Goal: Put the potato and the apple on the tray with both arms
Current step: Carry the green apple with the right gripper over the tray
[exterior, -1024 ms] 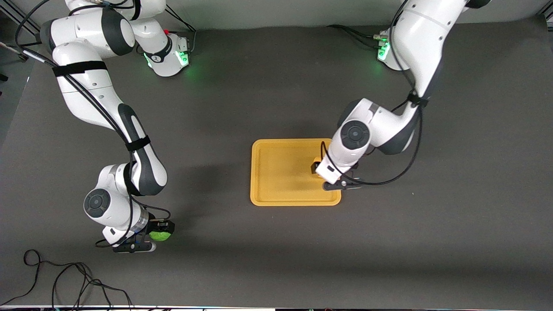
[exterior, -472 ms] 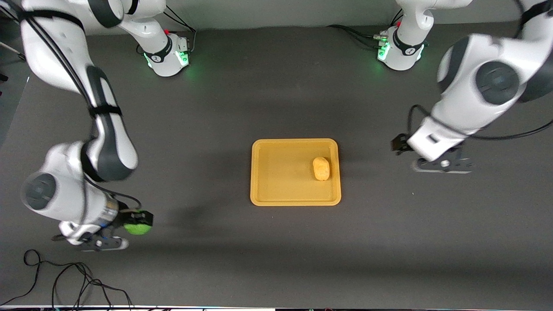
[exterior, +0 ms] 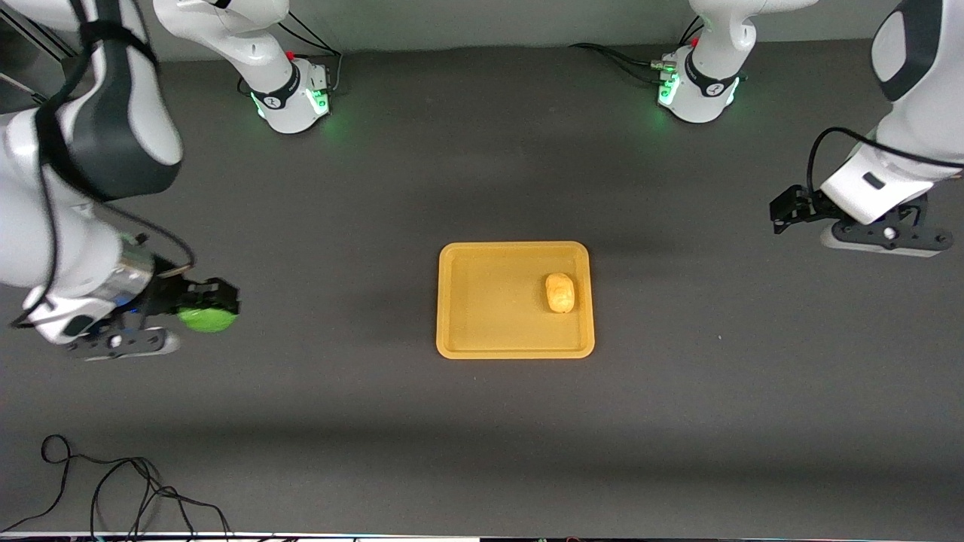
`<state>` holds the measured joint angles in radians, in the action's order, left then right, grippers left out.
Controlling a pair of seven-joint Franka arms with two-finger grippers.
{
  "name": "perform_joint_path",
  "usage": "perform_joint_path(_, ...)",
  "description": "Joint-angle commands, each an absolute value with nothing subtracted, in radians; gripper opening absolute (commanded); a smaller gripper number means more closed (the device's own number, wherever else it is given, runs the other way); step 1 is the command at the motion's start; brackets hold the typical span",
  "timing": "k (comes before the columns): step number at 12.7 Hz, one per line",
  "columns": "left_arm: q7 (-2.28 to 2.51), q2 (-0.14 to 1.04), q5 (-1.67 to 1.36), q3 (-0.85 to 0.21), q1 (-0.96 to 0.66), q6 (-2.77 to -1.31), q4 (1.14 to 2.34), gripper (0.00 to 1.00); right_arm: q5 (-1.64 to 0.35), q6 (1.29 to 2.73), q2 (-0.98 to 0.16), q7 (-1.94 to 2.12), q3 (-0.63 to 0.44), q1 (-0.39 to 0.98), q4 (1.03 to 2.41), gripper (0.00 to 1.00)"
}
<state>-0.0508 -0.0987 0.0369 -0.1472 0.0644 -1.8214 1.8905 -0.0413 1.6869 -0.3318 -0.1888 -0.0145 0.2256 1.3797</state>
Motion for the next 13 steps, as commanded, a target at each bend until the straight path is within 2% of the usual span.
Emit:
perform_joint_path(1, -0.09, -0.071, 0.021, -0.137, 0.067, -1.8, 1.818, 1.0, -0.048, 1.713, -0.345, -0.41, -0.021, 0.395, 1.399, 0.41)
perform_joint_path(3, -0.141, -0.048, 0.031, -0.132, 0.069, -1.717, 1.746, 1.0, -0.046, 1.755, -0.437, -0.617, -0.02, 0.532, 1.332, 0.41)
perform_joint_path(5, -0.204, -0.017, 0.022, -0.124, 0.067, -1.634, 1.675, 1.0, -0.043, 1.772, -0.568, -0.815, -0.021, 0.645, 1.2, 0.41)
perform_joint_path(7, -0.202, -0.015, 0.015, -0.117, 0.081, -1.632, 1.669, 1.0, -0.022, 1.789, -0.694, -0.972, -0.025, 0.731, 1.07, 0.41)
perform_joint_path(9, -0.195, -0.012, -0.036, -0.114, 0.109, -1.626, 1.652, 1.0, 0.015, 1.894, -0.77, -1.038, -0.025, 0.787, 1.061, 0.41)
perform_joint_path(13, -0.207, -0.012, -0.044, -0.112, 0.117, -1.618, 1.654, 1.0, 0.081, 2.046, -0.925, -1.057, -0.023, 0.815, 1.063, 0.42)
